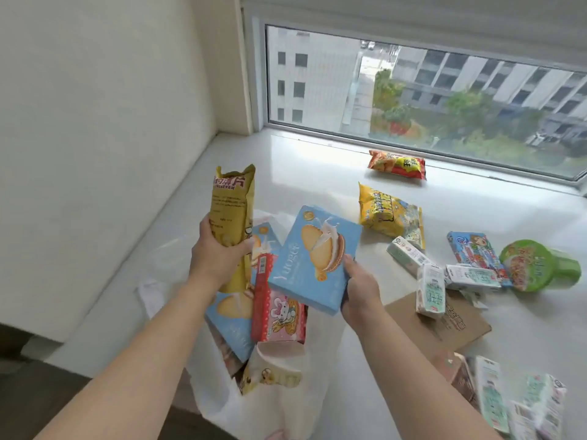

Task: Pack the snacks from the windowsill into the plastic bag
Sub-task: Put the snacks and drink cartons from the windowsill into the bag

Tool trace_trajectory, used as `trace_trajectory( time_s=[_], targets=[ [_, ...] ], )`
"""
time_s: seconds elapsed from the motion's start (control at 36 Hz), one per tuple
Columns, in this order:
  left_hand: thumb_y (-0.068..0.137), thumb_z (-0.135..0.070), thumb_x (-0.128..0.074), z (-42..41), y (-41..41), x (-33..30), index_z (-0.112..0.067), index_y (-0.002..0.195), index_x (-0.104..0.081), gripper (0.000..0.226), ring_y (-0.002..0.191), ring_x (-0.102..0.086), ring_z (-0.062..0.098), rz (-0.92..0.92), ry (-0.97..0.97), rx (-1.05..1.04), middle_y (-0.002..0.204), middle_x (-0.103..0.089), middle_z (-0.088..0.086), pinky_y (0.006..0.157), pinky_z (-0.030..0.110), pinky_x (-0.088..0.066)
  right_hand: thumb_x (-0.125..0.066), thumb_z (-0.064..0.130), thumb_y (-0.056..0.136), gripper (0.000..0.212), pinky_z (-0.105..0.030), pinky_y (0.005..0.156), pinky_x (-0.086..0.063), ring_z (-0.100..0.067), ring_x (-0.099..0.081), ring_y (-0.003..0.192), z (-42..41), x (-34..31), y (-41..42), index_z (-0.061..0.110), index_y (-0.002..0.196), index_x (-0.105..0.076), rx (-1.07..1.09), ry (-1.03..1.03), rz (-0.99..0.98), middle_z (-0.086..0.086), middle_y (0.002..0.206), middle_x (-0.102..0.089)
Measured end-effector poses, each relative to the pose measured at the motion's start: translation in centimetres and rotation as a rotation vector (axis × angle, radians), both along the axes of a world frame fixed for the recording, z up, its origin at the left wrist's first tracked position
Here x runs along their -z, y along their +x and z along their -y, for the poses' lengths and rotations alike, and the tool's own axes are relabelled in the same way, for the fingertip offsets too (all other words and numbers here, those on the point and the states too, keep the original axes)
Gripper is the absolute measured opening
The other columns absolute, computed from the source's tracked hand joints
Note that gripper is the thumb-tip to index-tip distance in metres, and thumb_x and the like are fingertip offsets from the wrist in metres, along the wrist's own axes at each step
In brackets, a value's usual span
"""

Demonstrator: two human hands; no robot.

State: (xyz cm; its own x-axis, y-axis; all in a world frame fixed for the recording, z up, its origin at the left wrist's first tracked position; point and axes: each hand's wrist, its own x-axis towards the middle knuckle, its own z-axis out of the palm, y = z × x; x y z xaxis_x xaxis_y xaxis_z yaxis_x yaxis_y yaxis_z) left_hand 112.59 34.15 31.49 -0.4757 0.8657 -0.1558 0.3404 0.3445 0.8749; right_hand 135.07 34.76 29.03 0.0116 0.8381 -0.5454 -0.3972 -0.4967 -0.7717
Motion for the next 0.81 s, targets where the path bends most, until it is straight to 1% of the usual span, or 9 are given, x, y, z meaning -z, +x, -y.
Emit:
trace_trajectory(
  time_s=[0.08, 0.22, 0.31, 0.36, 0.5, 0.58, 0.64, 0.72, 0.81],
  targets=[
    [0.073, -0.037, -0.078, 0.9, 0.4, 2.0, -0.035, 0.148, -0.013, 0.098, 0.121, -0.051, 0.025, 0.021, -0.07, 0.088, 0.135, -0.051, -0.001, 0.097, 0.036, -0.042, -0.038, 0.028, 0.101, 0.03, -0.053, 0.091, -0.05, -0.034, -0.064, 0.1, 1.4, 0.7, -2.1, 0.012, 0.113, -0.06, -0.151, -0.032, 0.059, -0.014, 0.107, -0.068],
    [0.085, -0.049, -0.062, 4.3, 0.1, 5.8, -0.034, 0.149, 0.013, 0.1, 0.139, -0.029, 0.026, -0.159, -0.307, 0.261, 0.154, -0.017, 0.007, 0.108, 0.04, -0.029, -0.054, 0.044, 0.076, 0.053, -0.048, 0.098, -0.047, -0.024, -0.059, 0.11, 2.8, 4.3, -3.3, 0.027, 0.126, -0.051, -0.406, 0.057, 0.644, -0.004, 0.119, -0.061],
    [0.089, -0.057, -0.045, 5.3, -0.4, 6.3, -0.034, 0.148, 0.016, 0.088, 0.142, -0.022, 0.025, -0.152, -0.284, 0.301, 0.155, -0.006, 0.002, 0.112, 0.041, -0.023, -0.054, 0.03, 0.089, 0.047, -0.034, 0.103, -0.038, -0.027, -0.047, 0.121, 3.8, 5.4, -4.1, 0.016, 0.133, -0.046, -0.533, 0.036, 0.856, -0.01, 0.127, -0.05],
    [0.086, -0.061, -0.046, 5.5, -0.2, 6.1, -0.032, 0.148, 0.016, 0.092, 0.144, -0.014, 0.023, -0.2, -0.24, 0.31, 0.156, 0.003, -0.001, 0.115, 0.041, -0.018, -0.054, 0.03, 0.092, 0.044, -0.032, 0.099, -0.036, -0.028, -0.045, 0.12, 4.3, 6.3, -4.5, 0.01, 0.131, -0.047, -0.56, 0.015, 0.957, -0.012, 0.126, -0.048],
    [0.071, -0.069, -0.06, 6.6, 1.3, 5.9, -0.041, 0.136, 0.035, 0.118, 0.143, 0.008, 0.028, -0.636, -0.28, 0.38, 0.151, 0.029, 0.0, 0.115, 0.047, -0.017, -0.049, 0.051, 0.09, 0.051, -0.033, 0.097, -0.036, -0.026, -0.041, 0.117, 4.1, 6.4, -4.1, 0.01, 0.119, -0.055, -0.657, 0.109, 1.363, -0.008, 0.123, -0.049],
    [0.073, -0.07, -0.058, 6.6, 2.2, 6.3, -0.042, 0.132, 0.039, 0.116, 0.144, 0.013, 0.029, -0.685, -0.314, 0.383, 0.15, 0.033, 0.003, 0.115, 0.048, -0.017, -0.054, 0.045, 0.089, 0.045, -0.033, 0.1, -0.031, -0.024, -0.034, 0.124, 4.0, 6.0, -2.9, 0.018, 0.125, -0.052, -0.464, 0.247, 1.605, -0.003, 0.133, -0.04],
    [0.074, -0.069, -0.058, 6.4, 2.8, 6.6, -0.043, 0.131, 0.038, 0.115, 0.144, 0.014, 0.03, -0.675, -0.325, 0.392, 0.15, 0.033, 0.003, 0.115, 0.049, -0.016, -0.061, 0.039, 0.086, 0.061, -0.037, 0.107, -0.024, -0.027, -0.027, 0.131, 3.9, 5.8, -2.4, 0.019, 0.138, -0.038, -0.31, 0.163, 1.631, -0.007, 0.145, -0.029],
    [0.073, -0.069, -0.059, 6.2, 3.3, 7.0, -0.044, 0.135, 0.034, 0.115, 0.144, 0.013, 0.031, -0.662, -0.335, 0.392, 0.149, 0.035, 0.003, 0.117, 0.051, -0.014, -0.066, 0.041, 0.08, 0.085, -0.043, 0.111, -0.025, -0.031, -0.028, 0.136, 3.2, 6.6, -0.9, 0.015, 0.146, -0.02, -0.275, -0.261, 1.43, -0.012, 0.149, -0.026],
    [0.071, -0.07, -0.061, 5.8, 3.4, 7.0, -0.044, 0.14, 0.029, 0.116, 0.144, 0.012, 0.031, -0.652, -0.35, 0.398, 0.149, 0.035, 0.003, 0.117, 0.051, -0.013, -0.057, 0.033, 0.086, 0.045, -0.039, 0.093, -0.046, -0.031, -0.057, 0.107, 3.3, 6.7, 0.3, 0.009, 0.123, -0.053, -0.336, -0.43, 1.201, -0.012, 0.118, -0.059]
  ],
)
